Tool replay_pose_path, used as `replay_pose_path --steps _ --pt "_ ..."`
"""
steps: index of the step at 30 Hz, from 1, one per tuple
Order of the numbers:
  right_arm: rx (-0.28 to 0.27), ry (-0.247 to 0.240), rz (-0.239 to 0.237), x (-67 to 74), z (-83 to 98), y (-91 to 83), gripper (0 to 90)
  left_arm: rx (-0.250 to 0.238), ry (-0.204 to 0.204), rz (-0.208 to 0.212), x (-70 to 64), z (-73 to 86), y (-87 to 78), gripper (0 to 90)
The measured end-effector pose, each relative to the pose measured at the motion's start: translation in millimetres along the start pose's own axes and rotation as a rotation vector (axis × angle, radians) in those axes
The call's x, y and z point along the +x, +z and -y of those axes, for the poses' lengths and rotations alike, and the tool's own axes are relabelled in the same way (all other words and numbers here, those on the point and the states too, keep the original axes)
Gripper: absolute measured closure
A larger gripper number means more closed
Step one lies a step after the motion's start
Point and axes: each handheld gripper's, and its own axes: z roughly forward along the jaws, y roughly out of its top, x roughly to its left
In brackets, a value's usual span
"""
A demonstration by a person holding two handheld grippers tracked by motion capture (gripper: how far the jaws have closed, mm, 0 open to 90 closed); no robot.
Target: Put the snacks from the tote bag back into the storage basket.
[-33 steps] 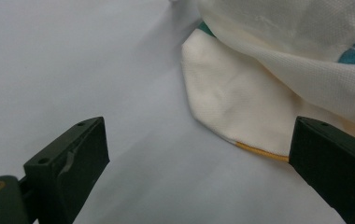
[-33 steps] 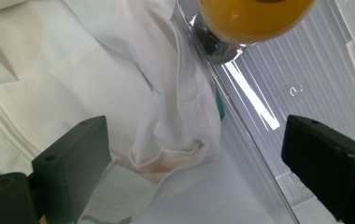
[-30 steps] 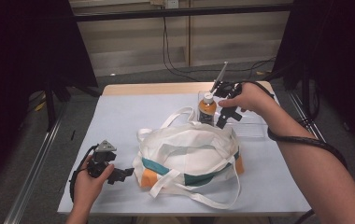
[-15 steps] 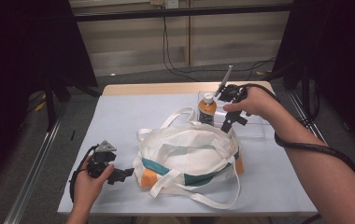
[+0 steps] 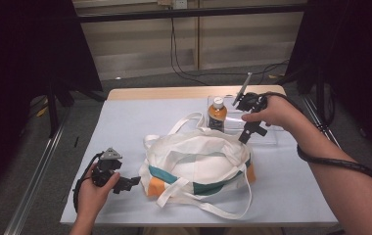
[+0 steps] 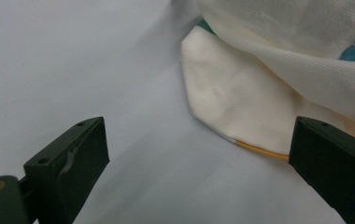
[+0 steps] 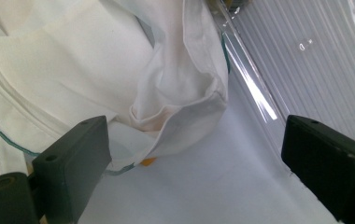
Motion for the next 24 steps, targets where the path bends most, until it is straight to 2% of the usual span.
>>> replay_pose_path --steps 10,11,12,14,15,16,18,19,24 --pt "0.001 0.010 -0.007 0.0 14.5 3.7 8.1 -0.002 -0.002 -0.004 0.0 0.0 0.8 4.6" --pt "0.001 -0.005 -0.001 -1.0 16.2 4.0 8.1 -0.008 -0.006 -0.013 -0.5 0.3 1.3 4.6" --pt "0.000 0.007 -0.003 -0.1 17.0 3.9 8.1 0.002 -0.003 0.001 0.1 0.0 0.8 4.6" --pt "-0.006 0.010 -0.003 -0.5 20.2 3.9 8.1 0.004 0.001 0.001 -0.2 -0.1 0.9 4.6" --pt "0.012 0.013 -0.002 -0.3 21.1 2.3 8.1 0.011 0.010 0.002 0.4 -0.4 0.5 4.6" --pt "-0.005 0.006 0.001 -1.2 23.3 3.5 8.1 0.011 0.008 0.002 0.6 -0.5 0.5 4.6" --pt "-0.002 0.010 0.002 -1.1 26.8 3.1 8.1 -0.014 -0.004 -0.013 -0.4 0.5 2.9 4.6" --pt "-0.001 0.012 -0.002 -1.6 29.1 3.3 8.1 -0.005 0.006 -0.012 0.4 0.3 2.2 4.6" --pt "-0.012 0.029 -0.009 -0.8 39.0 6.3 8.2 -0.014 -0.003 -0.015 -0.7 0.3 2.9 4.6"
